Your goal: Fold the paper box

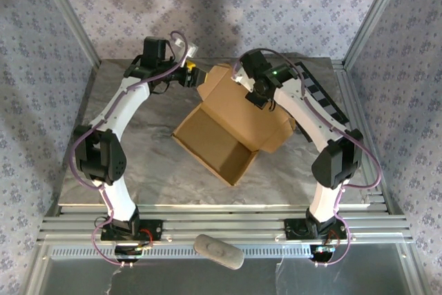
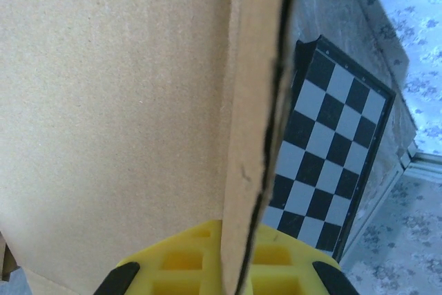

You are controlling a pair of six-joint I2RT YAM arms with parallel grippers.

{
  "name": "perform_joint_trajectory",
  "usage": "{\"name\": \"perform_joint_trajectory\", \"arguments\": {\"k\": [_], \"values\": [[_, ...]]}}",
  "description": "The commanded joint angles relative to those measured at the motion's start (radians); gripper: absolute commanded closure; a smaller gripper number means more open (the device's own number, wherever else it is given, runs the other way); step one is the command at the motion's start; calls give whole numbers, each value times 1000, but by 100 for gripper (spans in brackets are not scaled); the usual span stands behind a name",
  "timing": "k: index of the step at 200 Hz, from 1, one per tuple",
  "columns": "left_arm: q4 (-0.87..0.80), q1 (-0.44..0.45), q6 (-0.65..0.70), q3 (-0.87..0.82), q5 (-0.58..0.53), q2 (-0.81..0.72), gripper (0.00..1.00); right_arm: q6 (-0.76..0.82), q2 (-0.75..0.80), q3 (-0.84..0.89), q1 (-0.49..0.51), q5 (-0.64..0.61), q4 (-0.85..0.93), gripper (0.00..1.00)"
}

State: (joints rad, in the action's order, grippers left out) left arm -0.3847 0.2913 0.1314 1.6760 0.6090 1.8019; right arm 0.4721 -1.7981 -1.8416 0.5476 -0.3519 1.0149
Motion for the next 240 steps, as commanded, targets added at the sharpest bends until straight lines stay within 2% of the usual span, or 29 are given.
{"name": "perform_joint_trajectory", "arguments": {"k": [1, 16, 51, 70, 85, 103, 124, 131, 156, 181, 195, 208, 222, 240], "values": [[43, -2, 33, -4, 107, 14, 28, 45, -11, -36, 6, 10, -23, 100], [40, 2, 39, 8, 95, 31, 27, 51, -7, -33, 6, 21, -25, 100], [73, 14, -6, 24, 144, 67, 27, 51, -10, -37, 1, 20, -31, 100], [55, 36, 4, 24, 123, 79, 29, 46, -12, -46, 3, 25, -31, 100], [55, 53, -1, 21, 63, 80, 33, 42, -12, -51, 7, 22, -32, 100], [50, 72, -24, 32, -27, 87, 45, 28, -11, -56, 11, 16, -33, 100], [34, 87, -24, 41, -120, 91, 79, 8, -12, -69, 18, 5, -30, 100], [30, 90, -33, 39, -159, 90, 87, 2, -13, -75, 23, -4, -32, 100], [39, 108, -43, 11, -283, 65, 100, -65, -29, -123, 51, -56, -19, 100], [66, 151, -37, -47, -456, 27, 100, -216, -64, -224, 89, -76, 49, 100], [99, 175, -48, -101, -593, -2, 100, -308, -76, -276, 113, -70, 99, 100], [150, 187, -71, -169, -668, -38, 100, -401, -74, -302, 129, -32, 141, 87], [252, 189, -79, -275, -685, -92, 100, -490, -42, -295, 134, 31, 151, 73], [383, 189, -66, -398, -689, -154, 100, -567, 46, -234, 124, 124, 109, 64]]}}
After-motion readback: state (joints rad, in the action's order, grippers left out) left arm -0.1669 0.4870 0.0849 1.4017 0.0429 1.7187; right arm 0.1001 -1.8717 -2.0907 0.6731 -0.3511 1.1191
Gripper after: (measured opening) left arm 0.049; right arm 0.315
